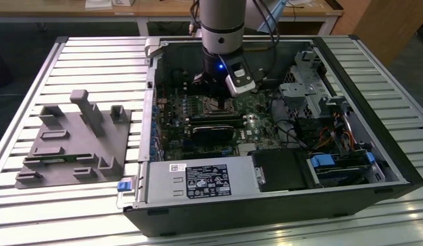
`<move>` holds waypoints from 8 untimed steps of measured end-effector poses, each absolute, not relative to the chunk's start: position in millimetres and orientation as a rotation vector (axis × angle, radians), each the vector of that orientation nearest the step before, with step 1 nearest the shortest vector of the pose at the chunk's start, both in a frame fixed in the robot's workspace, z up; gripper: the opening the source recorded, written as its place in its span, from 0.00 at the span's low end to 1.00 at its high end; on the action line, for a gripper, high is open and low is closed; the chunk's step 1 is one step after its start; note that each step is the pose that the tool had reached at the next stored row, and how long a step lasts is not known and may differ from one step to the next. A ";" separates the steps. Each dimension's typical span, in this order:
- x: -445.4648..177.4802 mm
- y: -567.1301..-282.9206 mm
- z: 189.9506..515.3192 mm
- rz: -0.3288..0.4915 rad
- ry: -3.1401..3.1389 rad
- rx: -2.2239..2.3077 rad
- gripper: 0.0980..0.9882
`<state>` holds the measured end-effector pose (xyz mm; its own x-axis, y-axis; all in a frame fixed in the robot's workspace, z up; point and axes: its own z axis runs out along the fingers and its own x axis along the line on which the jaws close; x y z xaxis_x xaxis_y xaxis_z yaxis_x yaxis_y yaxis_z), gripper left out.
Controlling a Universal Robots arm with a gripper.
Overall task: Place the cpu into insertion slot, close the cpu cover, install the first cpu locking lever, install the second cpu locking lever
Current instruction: 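Install the second cpu locking lever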
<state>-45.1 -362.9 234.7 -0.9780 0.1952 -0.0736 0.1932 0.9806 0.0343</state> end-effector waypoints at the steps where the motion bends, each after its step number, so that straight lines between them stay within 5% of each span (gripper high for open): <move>1: -46.4 -363.0 234.1 0.042 3.051 0.292 0.01; 8: -48.4 -363.1 233.2 0.042 3.052 0.285 0.01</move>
